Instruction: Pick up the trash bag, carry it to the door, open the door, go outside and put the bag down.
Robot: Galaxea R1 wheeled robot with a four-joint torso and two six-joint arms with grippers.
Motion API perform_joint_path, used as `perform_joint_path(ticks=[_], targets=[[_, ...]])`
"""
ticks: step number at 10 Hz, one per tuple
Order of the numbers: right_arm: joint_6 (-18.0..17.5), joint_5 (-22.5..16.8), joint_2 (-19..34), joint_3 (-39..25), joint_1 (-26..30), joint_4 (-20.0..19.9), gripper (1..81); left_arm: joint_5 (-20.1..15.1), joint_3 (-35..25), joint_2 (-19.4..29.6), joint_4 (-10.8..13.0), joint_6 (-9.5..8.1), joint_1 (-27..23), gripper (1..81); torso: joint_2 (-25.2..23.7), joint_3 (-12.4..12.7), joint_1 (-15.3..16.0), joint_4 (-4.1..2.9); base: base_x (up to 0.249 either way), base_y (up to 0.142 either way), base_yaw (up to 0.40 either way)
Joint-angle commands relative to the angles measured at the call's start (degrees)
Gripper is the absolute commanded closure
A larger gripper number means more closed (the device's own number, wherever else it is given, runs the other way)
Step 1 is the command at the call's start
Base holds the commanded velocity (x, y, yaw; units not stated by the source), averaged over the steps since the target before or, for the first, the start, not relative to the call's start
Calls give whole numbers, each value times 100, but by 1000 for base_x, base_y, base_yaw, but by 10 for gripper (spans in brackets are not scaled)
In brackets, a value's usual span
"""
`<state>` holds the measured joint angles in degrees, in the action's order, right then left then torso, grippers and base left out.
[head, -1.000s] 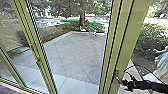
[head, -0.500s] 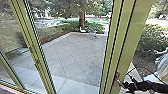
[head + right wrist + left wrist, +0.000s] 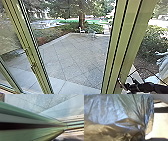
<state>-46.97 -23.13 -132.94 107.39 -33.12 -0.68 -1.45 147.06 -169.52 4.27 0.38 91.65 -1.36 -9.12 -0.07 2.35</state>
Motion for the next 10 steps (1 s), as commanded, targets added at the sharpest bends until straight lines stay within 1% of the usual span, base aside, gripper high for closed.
perform_joint_path(ticks=[1, 2, 6, 7, 8, 10], targets=[[-242, 159, -562, -8, 416, 384, 10, -391, -45, 14, -22, 50, -89, 811, 0, 0, 7, 0, 119, 0, 0], [-242, 264, -526, -34, 432, 385, 10, -391, -45, 14, -22, 50, -90, 811, 0, 0, 7, 0, 115, 0, 0], [-242, 309, -341, -237, 564, 393, 10, -409, -45, 6, -31, 50, -89, 811, 11, -7, 17, 0, 98, 0, 0], [-242, 335, -306, -272, 591, 393, 10, -417, -45, -3, -22, 50, -90, 811, 15, -9, 21, 0, 0, 0, 0], [-234, 484, -193, -298, 626, 393, 10, -417, -45, -3, -22, 50, -81, 811, 19, -11, 28, 0, 0, 0, 0], [-234, 607, 79, -403, 749, 542, 10, -426, -45, 6, -22, 50, -81, 811, 29, -19, 39, -2, 0, 0, 0]])
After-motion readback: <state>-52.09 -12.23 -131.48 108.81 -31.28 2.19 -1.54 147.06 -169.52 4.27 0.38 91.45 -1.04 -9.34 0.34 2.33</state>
